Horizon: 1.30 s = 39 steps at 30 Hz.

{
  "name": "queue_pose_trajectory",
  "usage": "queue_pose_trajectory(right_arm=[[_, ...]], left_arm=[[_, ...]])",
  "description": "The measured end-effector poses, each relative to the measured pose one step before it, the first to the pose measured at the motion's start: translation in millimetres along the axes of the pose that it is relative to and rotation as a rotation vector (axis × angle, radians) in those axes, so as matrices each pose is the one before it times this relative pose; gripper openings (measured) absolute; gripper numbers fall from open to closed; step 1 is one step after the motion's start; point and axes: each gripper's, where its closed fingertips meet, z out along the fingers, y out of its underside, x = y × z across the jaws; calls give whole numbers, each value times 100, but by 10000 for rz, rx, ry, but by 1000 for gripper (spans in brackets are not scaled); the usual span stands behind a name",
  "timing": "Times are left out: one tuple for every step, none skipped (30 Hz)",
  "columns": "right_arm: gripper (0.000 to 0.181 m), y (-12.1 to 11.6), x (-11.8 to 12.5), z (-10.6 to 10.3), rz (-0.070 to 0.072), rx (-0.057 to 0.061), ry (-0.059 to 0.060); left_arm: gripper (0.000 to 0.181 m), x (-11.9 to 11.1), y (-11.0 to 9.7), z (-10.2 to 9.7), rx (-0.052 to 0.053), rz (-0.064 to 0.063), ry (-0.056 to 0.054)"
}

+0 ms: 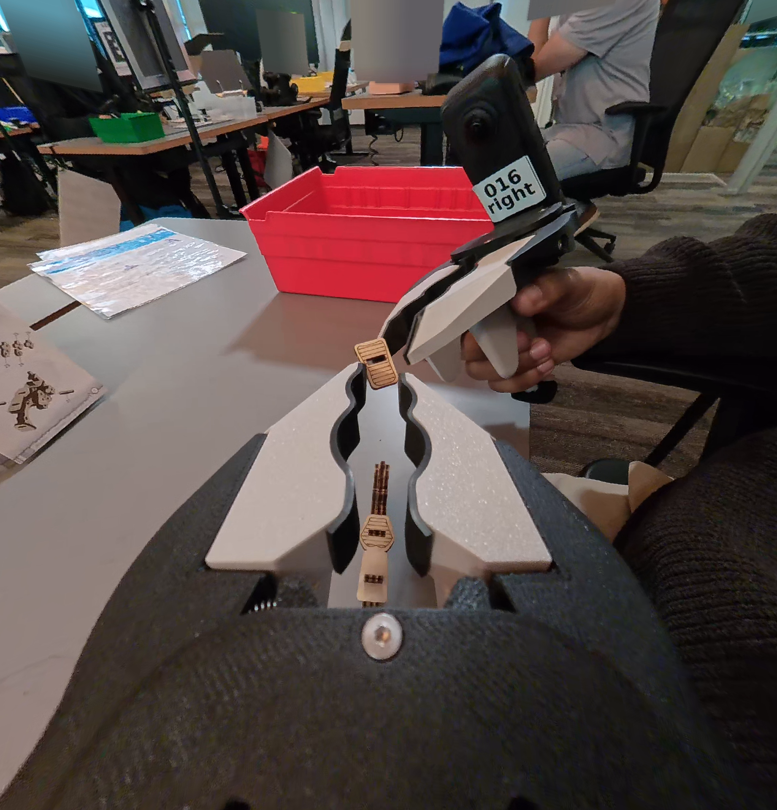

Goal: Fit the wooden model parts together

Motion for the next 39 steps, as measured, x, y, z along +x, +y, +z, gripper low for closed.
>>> queue_pose_trajectory(right_arm=[[17,58,64,-2,-19,-35,33],[15,60,51,-8,-26,-42,24],[13,54,45,4,-36,-39,29],[10,47,50,-7,-50,-34,40],[7,42,49,-11,-63,-33,45],[6,34,44,-16,-66,-26,42],[6,19,19,-12,-46,-22,21],[6,24,-10,-4,-13,-18,1],[6,5,-4,1,1,-11,-1],[6,8,-5,6,-4,-11,1],[6,9,9,-5,-9,-7,2],[6,4,-9,0,-5,-6,0],[6,4,-1,1,-1,-11,-1],[6,9,2,3,0,-8,-1],[6,-8,-4,-7,1,-4,-5],[5,-3,-11,5,3,-6,-6],[5,16,11,-8,1,-11,8],[4,12,67,-11,-13,-15,44],[3,14,137,-29,-31,-14,91],[2,13,201,-44,-39,-11,120],[2,8,161,-31,-26,-13,87],[2,10,60,-24,7,-12,19],[2,-4,-8,-3,34,-1,-12],[2,-2,-11,8,26,4,-6],[2,25,10,7,-12,-14,11],[2,45,9,20,-50,-35,28],[2,61,22,1,-68,-41,39],[2,55,28,12,-70,-38,40],[2,57,23,18,-68,-42,35],[2,77,13,18,-67,-48,31],[2,73,18,14,-67,-48,28],[2,60,-2,21,-67,-43,24],[1,52,-15,16,-65,-36,18],[1,33,-10,14,-57,-28,13],[1,28,-19,8,-42,-19,8],[2,15,-21,-5,-21,-9,-2],[1,-6,-6,-3,4,2,-9],[1,-17,4,-16,22,11,-12],[1,-26,6,-17,31,15,-11]], left_arm=[[13,74,20,22,-7,44,11],[13,57,18,8,-2,20,12],[13,53,32,16,-5,2,19],[14,50,21,22,-6,-7,16],[13,38,12,4,6,-6,14],[14,43,13,15,2,-10,13],[13,8,33,20,-6,-1,-5],[13,-2,19,1,1,6,-9],[13,4,9,10,-2,4,-8],[14,-1,27,5,-6,1,-7],[13,1,-2,4,8,2,-8],[13,1,12,0,6,-2,-4],[14,-1,10,10,-1,-10,-2],[14,0,8,10,8,-9,-5],[14,2,1,6,15,-2,-4],[14,-4,12,7,13,2,-6],[14,-8,29,24,13,2,-13],[13,-54,3,19,27,-9,-48],[10,-198,-33,-20,48,-32,-124],[8,-86,-65,-57,72,-35,-32],[7,52,-90,-42,74,-86,81],[8,9,-30,-8,37,-140,51],[9,-49,37,22,-6,-147,19],[10,-73,55,23,-14,-113,12],[10,-70,31,-9,9,-67,-4],[10,-89,-7,-27,26,-33,-26],[11,-102,2,-28,18,-21,-36],[11,-96,-6,-30,8,-29,-32],[12,-86,-13,-22,12,-41,-21],[12,-67,-32,-27,20,-48,-15],[13,-79,-5,-20,13,-58,-9],[13,-65,1,-15,7,-70,-1],[14,-72,0,-17,14,-81,2],[14,-72,-5,-11,16,-89,7],[14,-80,16,-20,8,-97,4],[15,-89,15,-17,6,-104,4],[15,-87,19,-13,9,-104,6],[15,-86,2,-20,14,-100,5],[15,-77,4,-25,13,-94,5]])
